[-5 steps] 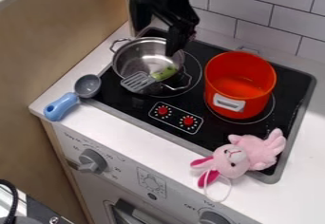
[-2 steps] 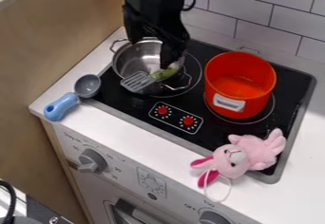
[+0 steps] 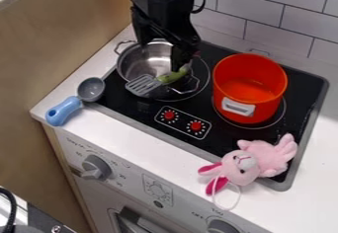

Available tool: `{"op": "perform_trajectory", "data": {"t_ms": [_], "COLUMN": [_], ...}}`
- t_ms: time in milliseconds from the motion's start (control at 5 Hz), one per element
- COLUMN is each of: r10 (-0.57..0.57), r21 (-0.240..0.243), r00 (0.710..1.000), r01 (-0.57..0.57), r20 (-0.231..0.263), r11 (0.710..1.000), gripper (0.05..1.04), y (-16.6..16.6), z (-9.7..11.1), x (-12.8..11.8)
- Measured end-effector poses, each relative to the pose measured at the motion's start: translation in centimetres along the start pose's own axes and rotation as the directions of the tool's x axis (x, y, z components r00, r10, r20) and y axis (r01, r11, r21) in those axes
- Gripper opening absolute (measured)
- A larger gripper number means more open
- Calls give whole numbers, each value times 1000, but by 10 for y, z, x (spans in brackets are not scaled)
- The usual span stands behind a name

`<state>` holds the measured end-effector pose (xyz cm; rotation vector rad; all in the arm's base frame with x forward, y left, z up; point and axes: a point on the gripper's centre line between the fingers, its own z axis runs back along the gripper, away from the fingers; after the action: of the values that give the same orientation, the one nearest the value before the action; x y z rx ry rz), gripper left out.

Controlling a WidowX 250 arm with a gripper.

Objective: Moved the green spatula to the bottom middle of the burner

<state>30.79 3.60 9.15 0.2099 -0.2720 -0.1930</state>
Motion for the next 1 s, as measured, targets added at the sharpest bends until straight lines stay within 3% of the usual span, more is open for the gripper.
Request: {"op": "perform_trajectory", "data": {"t_ms": [400,1000], "r10": [0,51], "r21": [-19,-86], "r00": [1000,998], "r01": [0,-49], "r20": [8,20], "r11": [1000,995], "gripper": [999,999], "y": [1,-2], "z": [-6,-17], "x": [-3,-15]}}
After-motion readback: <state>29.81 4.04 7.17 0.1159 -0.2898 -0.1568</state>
